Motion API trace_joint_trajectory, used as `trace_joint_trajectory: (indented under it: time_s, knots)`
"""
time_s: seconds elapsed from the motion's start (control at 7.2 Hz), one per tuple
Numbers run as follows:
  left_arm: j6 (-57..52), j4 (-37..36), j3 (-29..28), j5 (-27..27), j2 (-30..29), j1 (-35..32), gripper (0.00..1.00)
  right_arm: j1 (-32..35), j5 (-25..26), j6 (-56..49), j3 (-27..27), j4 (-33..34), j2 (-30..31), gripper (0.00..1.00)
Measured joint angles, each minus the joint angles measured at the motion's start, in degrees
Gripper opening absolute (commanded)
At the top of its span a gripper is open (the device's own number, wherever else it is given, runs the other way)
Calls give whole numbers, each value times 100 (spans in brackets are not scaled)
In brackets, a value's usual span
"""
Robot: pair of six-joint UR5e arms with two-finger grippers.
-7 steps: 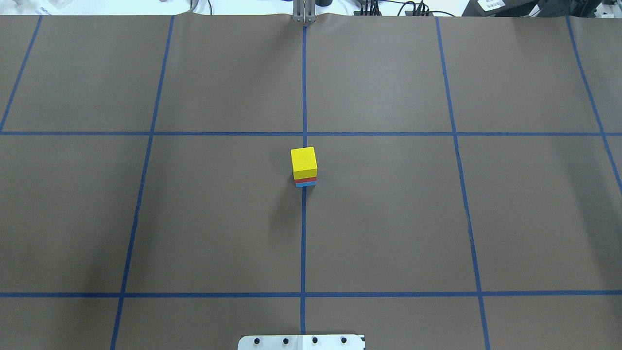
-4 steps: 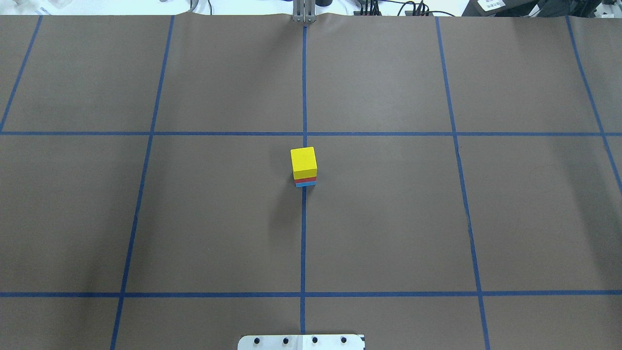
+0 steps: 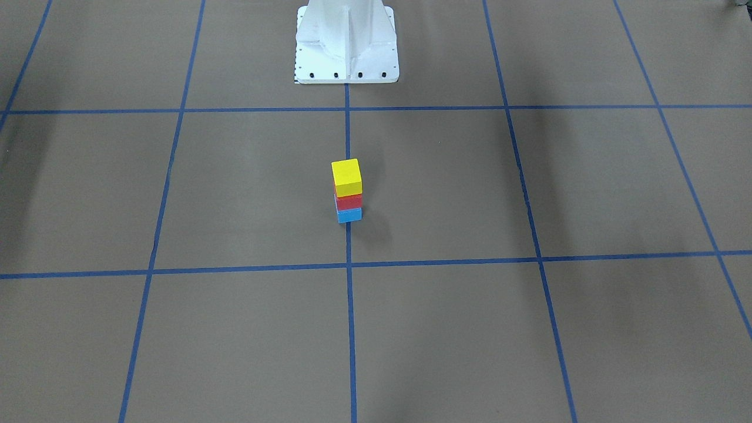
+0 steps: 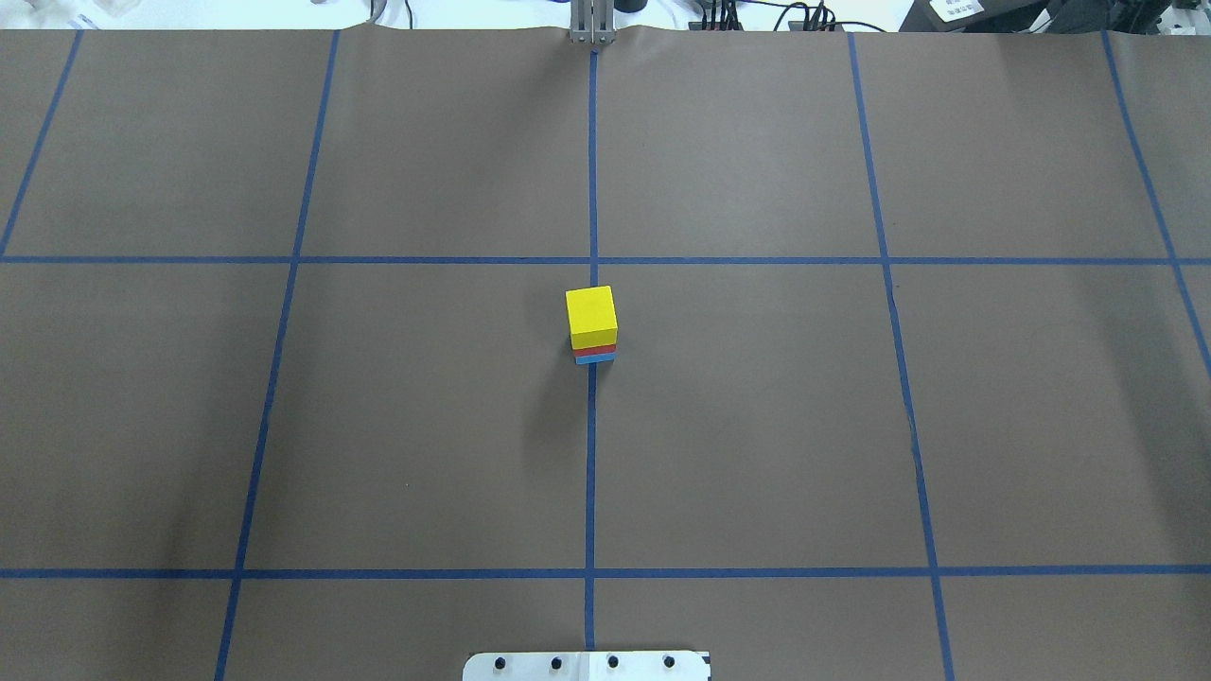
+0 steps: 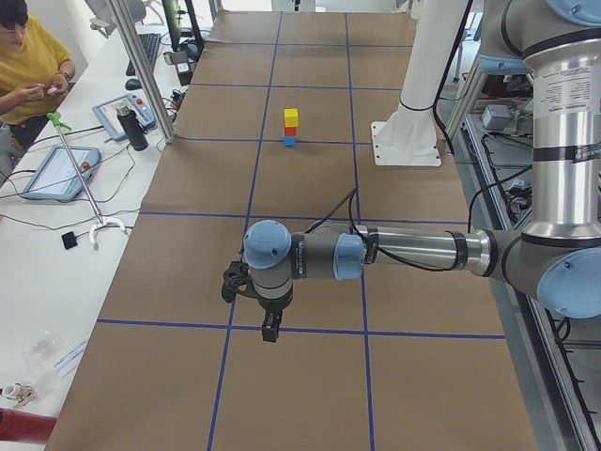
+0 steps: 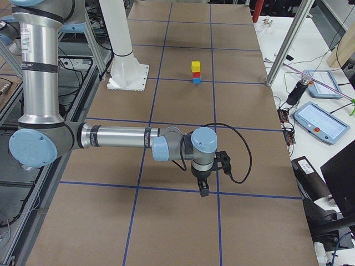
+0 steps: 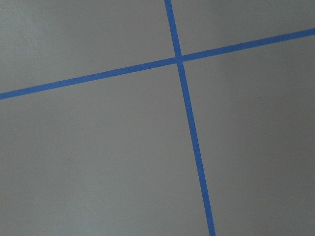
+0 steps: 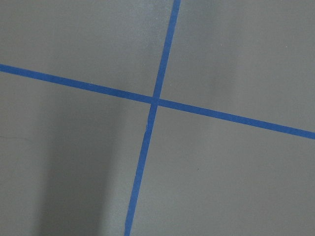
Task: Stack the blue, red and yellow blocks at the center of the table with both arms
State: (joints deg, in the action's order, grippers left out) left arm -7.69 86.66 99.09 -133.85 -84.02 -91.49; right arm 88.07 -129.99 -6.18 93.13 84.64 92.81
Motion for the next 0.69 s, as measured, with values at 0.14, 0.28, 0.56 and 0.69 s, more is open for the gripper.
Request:
trace_joint_trajectory:
  time_s: [0.14,0.28,0.56,0.69]
  knots:
    - [171,11,16,-4,-21,1,100,0,0,2,-3,0,0,99]
    - [225,17,44,-3,-47,5,100,0,0,3,-4,0,-1,99]
    - [228,165,51,0,-52,8,100,0,0,3,-5,0,-8,99]
    - [235,290,31,9,-29,9,100,0,0,3,-5,0,-8,99]
